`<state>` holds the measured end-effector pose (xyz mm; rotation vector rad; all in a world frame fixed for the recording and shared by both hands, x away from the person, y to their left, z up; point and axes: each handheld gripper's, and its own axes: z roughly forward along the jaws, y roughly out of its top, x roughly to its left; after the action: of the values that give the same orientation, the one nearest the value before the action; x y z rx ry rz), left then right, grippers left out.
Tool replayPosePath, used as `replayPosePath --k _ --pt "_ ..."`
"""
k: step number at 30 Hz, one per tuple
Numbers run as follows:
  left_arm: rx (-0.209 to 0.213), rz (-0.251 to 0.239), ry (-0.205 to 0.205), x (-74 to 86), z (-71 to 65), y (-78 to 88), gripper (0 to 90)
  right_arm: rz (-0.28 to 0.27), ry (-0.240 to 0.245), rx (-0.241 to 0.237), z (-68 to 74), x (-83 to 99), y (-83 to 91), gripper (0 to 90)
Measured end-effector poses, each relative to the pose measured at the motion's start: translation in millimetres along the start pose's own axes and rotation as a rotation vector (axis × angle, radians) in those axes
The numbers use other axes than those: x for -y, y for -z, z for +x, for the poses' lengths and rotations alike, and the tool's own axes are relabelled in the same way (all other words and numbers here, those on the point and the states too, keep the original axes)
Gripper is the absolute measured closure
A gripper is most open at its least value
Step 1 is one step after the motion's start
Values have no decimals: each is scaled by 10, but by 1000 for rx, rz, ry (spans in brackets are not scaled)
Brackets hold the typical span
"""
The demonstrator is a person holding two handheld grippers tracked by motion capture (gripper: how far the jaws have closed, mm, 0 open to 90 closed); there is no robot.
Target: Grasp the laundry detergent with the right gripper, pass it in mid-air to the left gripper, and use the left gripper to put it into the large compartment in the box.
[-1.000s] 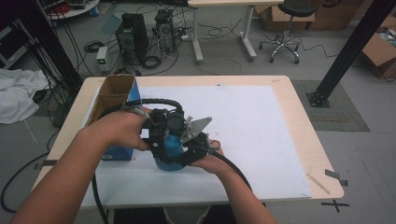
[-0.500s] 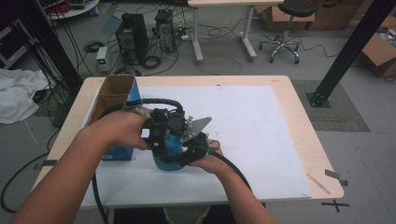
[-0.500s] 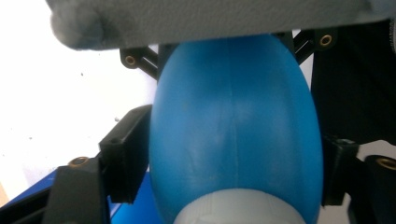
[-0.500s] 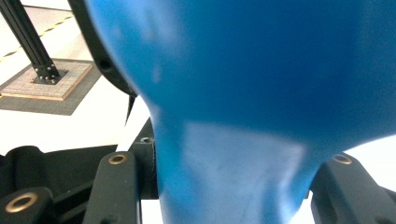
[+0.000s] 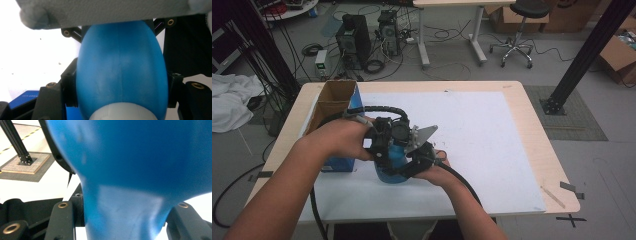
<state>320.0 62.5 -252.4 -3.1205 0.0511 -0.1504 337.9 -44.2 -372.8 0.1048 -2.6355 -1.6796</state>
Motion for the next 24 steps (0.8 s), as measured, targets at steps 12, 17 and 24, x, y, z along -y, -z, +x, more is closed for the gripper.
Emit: replayPosePath --k 12,17,24 --pt "-15 17 14 -25 -23 33 385 2 9 11 19 -1 19 460" --pt "-26 28 4 -50 -32 114 387 -22 19 38 44 -35 56 446" --pt "-38 63 23 -80 17 164 388 -51 6 37 32 -73 162 361"
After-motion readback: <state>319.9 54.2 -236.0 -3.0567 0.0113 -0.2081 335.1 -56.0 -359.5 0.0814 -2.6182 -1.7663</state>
